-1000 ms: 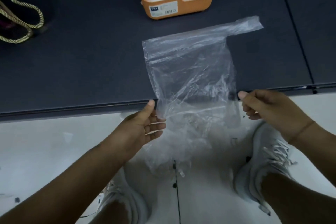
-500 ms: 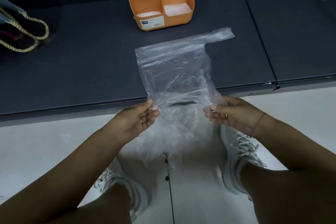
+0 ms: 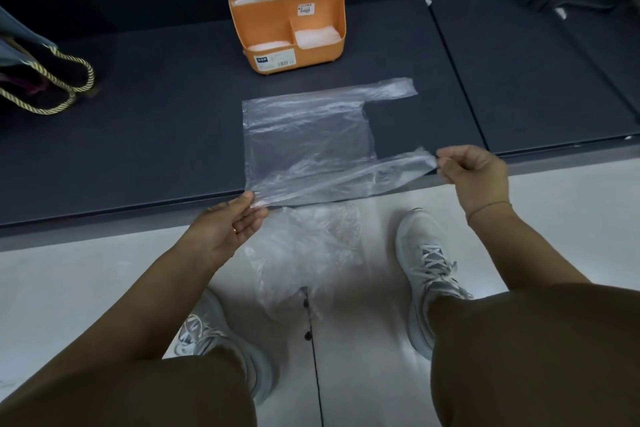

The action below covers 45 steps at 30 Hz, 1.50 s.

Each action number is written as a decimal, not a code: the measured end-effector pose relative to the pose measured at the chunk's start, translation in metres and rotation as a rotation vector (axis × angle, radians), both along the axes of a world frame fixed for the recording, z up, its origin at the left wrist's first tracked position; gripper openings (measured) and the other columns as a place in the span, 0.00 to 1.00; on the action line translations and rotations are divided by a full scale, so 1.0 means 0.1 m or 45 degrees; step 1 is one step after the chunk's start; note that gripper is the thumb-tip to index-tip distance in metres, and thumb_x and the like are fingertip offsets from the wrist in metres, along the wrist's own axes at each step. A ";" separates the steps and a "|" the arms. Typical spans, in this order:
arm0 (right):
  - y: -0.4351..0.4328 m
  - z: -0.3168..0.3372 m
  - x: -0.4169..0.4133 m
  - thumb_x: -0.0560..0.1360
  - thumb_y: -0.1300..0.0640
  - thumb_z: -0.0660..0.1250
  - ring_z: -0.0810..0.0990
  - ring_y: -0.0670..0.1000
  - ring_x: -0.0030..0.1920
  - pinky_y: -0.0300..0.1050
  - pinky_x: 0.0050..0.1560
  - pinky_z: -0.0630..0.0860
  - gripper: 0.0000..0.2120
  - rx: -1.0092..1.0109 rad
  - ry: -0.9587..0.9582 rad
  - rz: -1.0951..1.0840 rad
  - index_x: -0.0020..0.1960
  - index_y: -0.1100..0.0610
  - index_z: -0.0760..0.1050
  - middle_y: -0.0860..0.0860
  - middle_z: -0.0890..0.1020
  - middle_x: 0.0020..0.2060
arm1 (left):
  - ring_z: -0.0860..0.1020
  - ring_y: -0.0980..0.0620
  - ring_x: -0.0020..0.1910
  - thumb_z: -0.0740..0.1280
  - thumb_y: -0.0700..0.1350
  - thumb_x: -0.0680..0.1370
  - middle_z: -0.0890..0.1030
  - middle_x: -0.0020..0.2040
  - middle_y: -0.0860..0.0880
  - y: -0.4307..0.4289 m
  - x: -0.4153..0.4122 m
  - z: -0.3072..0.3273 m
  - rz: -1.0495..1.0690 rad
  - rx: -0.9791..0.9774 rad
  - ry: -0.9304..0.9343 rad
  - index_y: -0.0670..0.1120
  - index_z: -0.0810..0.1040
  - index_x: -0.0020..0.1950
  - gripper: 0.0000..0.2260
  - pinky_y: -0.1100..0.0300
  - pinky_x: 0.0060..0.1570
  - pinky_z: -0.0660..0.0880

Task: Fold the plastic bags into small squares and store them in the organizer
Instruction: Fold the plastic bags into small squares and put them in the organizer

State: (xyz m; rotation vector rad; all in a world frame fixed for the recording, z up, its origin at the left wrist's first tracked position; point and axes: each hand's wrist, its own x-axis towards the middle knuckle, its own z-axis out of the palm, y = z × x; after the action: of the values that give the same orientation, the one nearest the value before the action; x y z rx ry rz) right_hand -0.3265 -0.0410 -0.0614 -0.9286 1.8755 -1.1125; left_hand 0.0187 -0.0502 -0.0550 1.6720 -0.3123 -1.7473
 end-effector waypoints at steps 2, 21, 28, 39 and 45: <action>-0.02 0.01 -0.02 0.77 0.71 0.62 0.79 0.40 0.32 0.34 0.45 0.78 0.13 -0.030 -0.098 -0.092 0.44 0.54 0.77 0.50 0.81 0.37 | 0.85 0.54 0.36 0.67 0.43 0.80 0.85 0.39 0.47 0.00 0.05 -0.03 0.015 -0.008 -0.029 0.43 0.78 0.48 0.04 0.65 0.32 0.80; 0.05 -0.16 0.13 0.77 0.57 0.68 0.79 0.44 0.34 0.34 0.31 0.77 0.05 0.418 -0.899 -0.301 0.44 0.57 0.76 0.51 0.81 0.36 | 0.85 0.54 0.36 0.67 0.43 0.80 0.85 0.35 0.49 0.05 0.07 -0.15 -0.065 -0.024 -0.121 0.43 0.78 0.47 0.05 0.65 0.33 0.79; 0.08 -0.13 0.12 0.78 0.44 0.63 0.81 0.52 0.46 0.46 0.43 0.80 0.19 0.687 -0.908 -0.177 0.48 0.62 0.73 0.55 0.82 0.46 | 0.85 0.53 0.35 0.68 0.43 0.79 0.85 0.34 0.48 0.06 0.09 -0.18 -0.042 0.000 -0.124 0.42 0.78 0.47 0.04 0.65 0.33 0.80; -0.02 -0.17 0.20 0.75 0.55 0.71 0.77 0.46 0.36 0.36 0.31 0.77 0.06 0.565 -0.741 -0.190 0.42 0.55 0.76 0.49 0.75 0.34 | 0.85 0.53 0.36 0.68 0.43 0.79 0.85 0.36 0.47 0.06 0.06 -0.17 -0.037 -0.031 -0.148 0.42 0.79 0.47 0.05 0.65 0.35 0.80; -0.01 -0.10 0.24 0.76 0.56 0.70 0.73 0.44 0.28 0.33 0.34 0.76 0.09 0.276 -0.527 -0.358 0.37 0.55 0.77 0.48 0.76 0.27 | 0.84 0.56 0.35 0.69 0.45 0.78 0.85 0.34 0.50 0.07 0.03 -0.16 -0.134 -0.094 -0.266 0.43 0.80 0.43 0.07 0.67 0.35 0.79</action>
State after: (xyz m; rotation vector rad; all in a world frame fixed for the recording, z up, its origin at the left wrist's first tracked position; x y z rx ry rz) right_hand -0.3029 -0.0423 -0.0714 -0.2880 1.7630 -1.1333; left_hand 0.0216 -0.0429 -0.0714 1.8157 -0.5626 -1.6165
